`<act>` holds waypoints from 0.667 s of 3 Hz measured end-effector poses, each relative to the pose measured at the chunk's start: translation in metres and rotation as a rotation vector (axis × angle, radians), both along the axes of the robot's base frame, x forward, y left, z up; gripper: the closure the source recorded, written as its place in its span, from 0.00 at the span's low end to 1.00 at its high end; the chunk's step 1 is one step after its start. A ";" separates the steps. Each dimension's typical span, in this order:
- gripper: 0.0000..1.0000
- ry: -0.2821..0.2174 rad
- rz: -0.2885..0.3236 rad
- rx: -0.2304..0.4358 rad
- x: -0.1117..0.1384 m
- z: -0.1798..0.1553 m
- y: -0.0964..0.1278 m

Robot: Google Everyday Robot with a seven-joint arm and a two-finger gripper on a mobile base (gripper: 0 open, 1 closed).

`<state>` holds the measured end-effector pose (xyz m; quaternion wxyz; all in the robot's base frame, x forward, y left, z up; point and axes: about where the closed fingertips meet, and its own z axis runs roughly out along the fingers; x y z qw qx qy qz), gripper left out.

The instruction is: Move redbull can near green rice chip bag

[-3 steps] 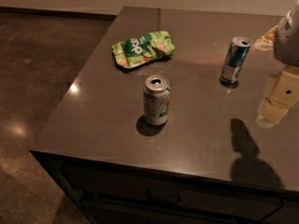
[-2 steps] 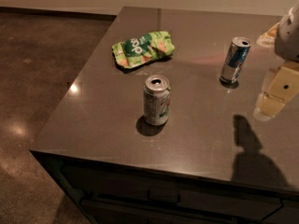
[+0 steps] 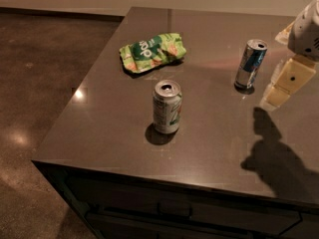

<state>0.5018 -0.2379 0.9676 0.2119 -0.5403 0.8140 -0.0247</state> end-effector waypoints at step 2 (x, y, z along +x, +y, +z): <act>0.00 -0.044 -0.140 0.121 0.060 -0.014 -0.015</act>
Offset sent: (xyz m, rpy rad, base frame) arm 0.1002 -0.0279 -0.0226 0.2050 -0.0737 -0.2508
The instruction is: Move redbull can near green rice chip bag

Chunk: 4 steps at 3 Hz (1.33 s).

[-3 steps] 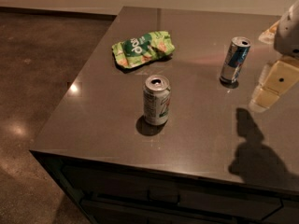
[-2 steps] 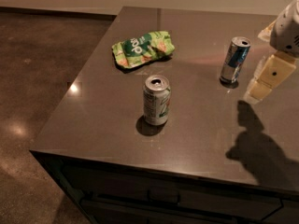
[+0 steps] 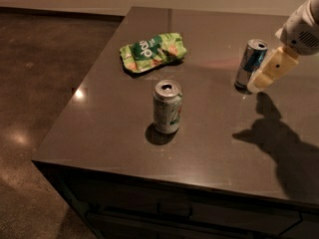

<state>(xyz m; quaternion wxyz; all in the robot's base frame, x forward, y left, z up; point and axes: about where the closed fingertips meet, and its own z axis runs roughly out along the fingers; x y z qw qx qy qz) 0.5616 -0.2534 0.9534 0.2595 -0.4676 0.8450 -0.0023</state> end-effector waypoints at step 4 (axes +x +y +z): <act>0.14 -0.027 -0.159 0.176 0.078 -0.024 -0.012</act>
Offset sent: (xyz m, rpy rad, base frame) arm 0.0803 -0.0253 -0.0206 0.1782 -0.0459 -0.2008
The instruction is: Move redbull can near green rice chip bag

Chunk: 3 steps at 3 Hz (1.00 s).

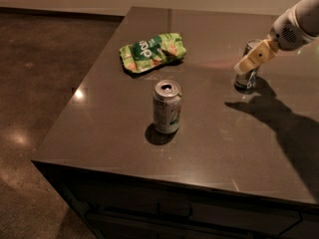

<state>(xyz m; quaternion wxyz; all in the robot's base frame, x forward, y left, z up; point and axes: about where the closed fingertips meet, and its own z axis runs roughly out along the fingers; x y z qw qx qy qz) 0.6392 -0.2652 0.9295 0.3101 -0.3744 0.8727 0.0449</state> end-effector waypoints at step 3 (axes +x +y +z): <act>0.83 0.004 0.056 0.048 0.012 0.008 0.025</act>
Offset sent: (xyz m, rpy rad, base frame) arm 0.0117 0.0084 0.0087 0.0476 -0.0008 0.0207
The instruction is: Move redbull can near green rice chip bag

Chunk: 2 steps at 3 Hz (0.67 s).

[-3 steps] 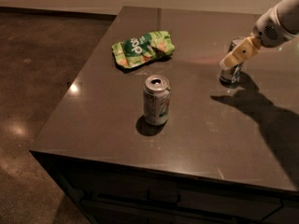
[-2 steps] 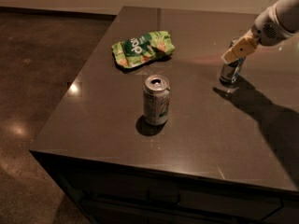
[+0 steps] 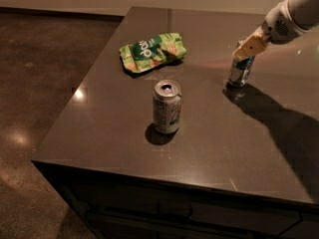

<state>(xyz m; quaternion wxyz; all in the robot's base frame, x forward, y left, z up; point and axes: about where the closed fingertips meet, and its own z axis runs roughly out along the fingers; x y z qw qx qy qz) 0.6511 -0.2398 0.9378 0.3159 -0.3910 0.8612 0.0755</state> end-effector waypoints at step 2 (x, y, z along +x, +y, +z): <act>1.00 -0.012 0.124 0.050 0.015 0.019 0.066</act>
Offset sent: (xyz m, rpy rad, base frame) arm 0.0283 0.1076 0.0367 0.0795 -0.0301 0.1994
